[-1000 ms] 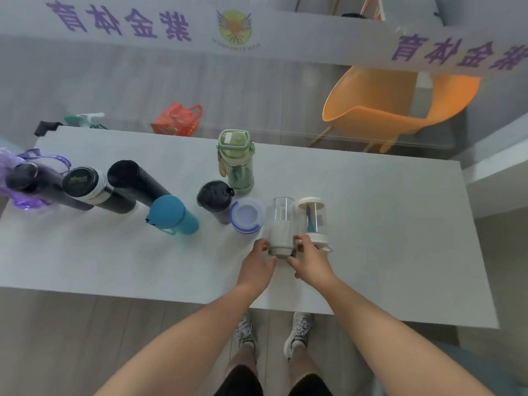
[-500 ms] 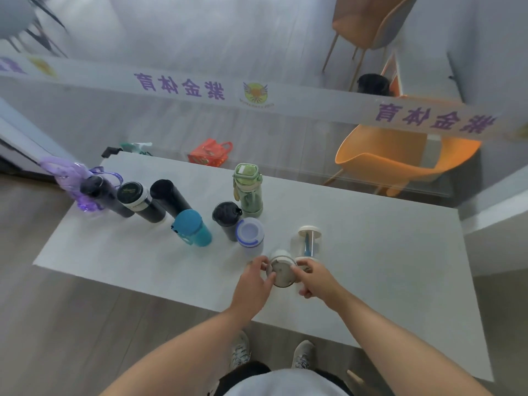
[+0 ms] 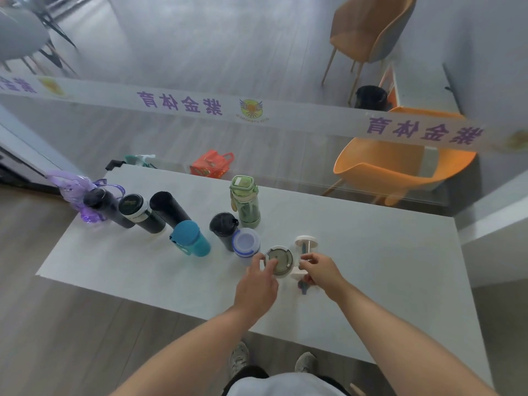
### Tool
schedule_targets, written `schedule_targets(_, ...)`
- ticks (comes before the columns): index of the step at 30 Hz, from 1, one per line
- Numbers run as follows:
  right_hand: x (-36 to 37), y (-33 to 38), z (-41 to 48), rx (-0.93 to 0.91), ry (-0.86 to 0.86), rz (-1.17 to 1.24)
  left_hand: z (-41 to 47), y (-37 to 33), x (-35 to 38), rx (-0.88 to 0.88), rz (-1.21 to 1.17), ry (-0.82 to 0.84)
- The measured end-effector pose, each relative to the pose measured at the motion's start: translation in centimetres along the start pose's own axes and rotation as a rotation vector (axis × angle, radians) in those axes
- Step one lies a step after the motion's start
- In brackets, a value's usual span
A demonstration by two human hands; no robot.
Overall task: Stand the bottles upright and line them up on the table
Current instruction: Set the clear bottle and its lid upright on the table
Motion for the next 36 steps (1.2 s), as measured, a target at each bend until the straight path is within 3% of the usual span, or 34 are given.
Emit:
schedule_targets(2, -1.4, -0.8, 0.0, -0.001, -0.074, -0.057, -0.1, -0.8, 0.0, 0.066, 0.066, -0.055)
schedule_targets(4, -2.8, -1.9, -0.1, 0.022, -0.137, -0.141, -0.2, -2.5, 0.4, 0.242, 0.141, -0.093)
schedule_targets(6, -3.8, -3.3, -0.1, 0.058, -0.153, -0.216, -0.6, -4.6, 1.1, 0.426, 0.200, -0.118)
schedule_targets(8, -4.3, -5.0, 0.2, 0.106, -0.143, -0.252, -0.9, -6.1, 2.5, 0.503, 0.274, -0.121)
schedule_targets(13, -4.2, -8.6, 2.3, 0.198, -0.065, -0.329, 0.1, -7.7, 6.6, 0.497, 0.571, -0.020)
schedule_targets(17, -4.0, -9.8, 3.9, 0.168, -0.034, -0.401, 2.2, -8.3, 7.6, 0.441, 0.683, -0.011)
schedule_targets(22, -4.1, -9.8, 3.6, 0.122, -0.047, -0.502, 2.9, -8.2, 8.2, 0.367, 0.792, 0.116)
schedule_targets(26, -5.4, -9.3, 1.7, 0.102, -0.043, -0.554, 2.3, -8.9, 7.9, 0.435, 0.734, 0.068)
schedule_targets(31, -8.7, -7.7, -1.2, 0.064, -0.111, -0.442, 2.5, -11.2, 6.7, 0.501, 0.649, 0.038)
schedule_targets(36, -11.0, -6.3, -2.5, 0.047, -0.163, -0.322, 3.9, -12.5, 5.7, 0.427, 0.578, 0.109)
Point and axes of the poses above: each hand's wrist, its own z-axis towards the middle knuckle, its own x-axis out of the palm, y = z × x, the point moved 7 cm from there along z, towards the middle knuckle, and after that the axes turned 11 degrees about y, right-handed, at the moved point
